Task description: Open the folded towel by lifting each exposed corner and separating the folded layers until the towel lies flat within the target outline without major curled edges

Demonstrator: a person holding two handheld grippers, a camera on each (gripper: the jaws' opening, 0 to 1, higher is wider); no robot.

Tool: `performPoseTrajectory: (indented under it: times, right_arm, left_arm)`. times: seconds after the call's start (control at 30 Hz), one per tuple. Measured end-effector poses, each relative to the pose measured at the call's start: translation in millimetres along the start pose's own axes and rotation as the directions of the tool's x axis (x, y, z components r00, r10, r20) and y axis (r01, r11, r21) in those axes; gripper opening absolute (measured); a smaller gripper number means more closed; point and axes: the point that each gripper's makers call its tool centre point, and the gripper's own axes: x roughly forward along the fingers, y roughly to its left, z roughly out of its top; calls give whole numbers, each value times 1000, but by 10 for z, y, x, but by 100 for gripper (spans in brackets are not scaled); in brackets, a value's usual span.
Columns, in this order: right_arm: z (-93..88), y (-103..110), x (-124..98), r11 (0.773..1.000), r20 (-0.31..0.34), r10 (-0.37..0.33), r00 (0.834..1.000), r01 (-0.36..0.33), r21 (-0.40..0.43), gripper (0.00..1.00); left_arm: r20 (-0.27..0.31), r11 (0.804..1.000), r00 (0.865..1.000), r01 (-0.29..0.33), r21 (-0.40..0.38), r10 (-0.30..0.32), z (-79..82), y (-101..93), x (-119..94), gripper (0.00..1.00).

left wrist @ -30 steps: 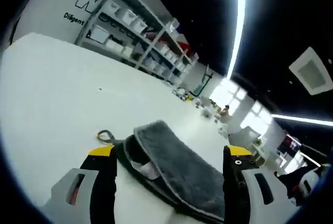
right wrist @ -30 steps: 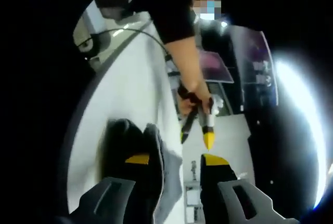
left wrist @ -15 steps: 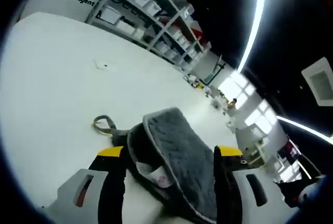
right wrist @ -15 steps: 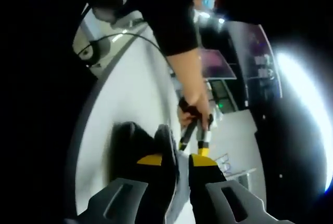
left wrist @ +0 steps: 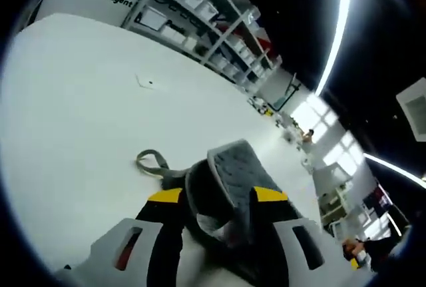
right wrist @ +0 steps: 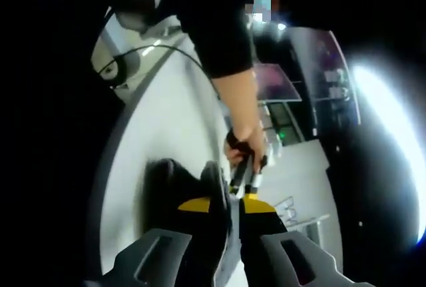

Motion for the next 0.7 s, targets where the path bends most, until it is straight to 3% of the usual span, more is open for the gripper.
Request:
performPoseTrajectory:
  times: [0.2,0.37,0.7]
  right_arm:
    - [0,9,1,1000,2,2,1000,-2,3,8]
    - [0,6,-7,1000,4,3,1000,-3,11,4]
    - [-15,-115,-47,994,16,-12,1000,11,106,0]
  left_arm:
    - [4,999,999,-33,15,33,2,39,33,26]
    - [23,998,999,-39,55,38,39,32,12,4]
    - [62,997,998,-16,79,11,187,-150,-21,2]
